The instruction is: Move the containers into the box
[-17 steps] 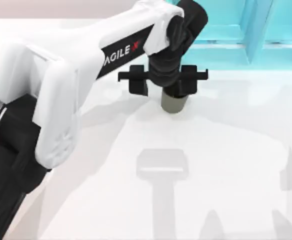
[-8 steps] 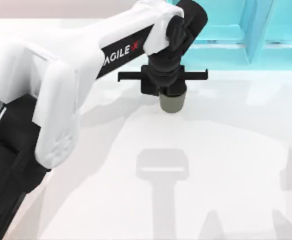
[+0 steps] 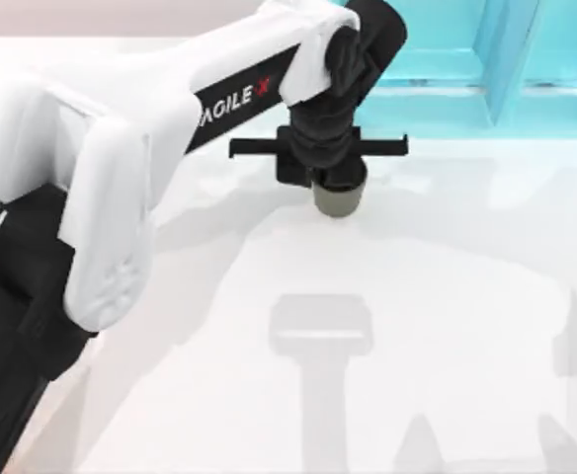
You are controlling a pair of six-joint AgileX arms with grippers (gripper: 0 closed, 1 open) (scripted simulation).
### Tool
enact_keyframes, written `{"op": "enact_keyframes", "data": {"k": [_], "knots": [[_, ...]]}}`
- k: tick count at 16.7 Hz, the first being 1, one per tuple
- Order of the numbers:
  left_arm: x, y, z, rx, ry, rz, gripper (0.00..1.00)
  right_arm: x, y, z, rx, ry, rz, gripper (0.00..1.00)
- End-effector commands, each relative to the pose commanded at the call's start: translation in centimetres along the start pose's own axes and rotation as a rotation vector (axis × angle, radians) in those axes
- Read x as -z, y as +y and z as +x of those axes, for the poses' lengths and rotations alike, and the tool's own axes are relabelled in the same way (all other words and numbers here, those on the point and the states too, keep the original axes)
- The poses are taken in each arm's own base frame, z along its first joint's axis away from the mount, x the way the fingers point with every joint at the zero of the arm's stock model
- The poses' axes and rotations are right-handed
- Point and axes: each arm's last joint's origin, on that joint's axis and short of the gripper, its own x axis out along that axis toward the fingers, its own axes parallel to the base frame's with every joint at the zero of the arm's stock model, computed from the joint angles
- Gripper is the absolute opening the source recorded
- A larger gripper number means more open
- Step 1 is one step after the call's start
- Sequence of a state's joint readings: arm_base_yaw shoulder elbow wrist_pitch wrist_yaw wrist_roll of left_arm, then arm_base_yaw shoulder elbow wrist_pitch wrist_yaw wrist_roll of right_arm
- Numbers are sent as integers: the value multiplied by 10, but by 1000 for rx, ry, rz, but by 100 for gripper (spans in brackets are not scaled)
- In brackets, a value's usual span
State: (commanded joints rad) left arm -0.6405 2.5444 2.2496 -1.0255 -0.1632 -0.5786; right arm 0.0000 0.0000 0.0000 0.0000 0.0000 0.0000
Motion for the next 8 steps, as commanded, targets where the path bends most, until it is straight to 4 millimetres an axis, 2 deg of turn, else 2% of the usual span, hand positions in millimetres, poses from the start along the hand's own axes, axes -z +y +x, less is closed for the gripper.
{"op": "enact_keyframes", "data": {"k": [2, 8], "knots": [[-7, 15, -14, -1, 0, 0, 0, 0, 0, 0, 0, 0, 0, 100], [-25, 81, -77, -1, 3, 0, 0, 0, 0, 0, 0, 0, 0, 100]]}}
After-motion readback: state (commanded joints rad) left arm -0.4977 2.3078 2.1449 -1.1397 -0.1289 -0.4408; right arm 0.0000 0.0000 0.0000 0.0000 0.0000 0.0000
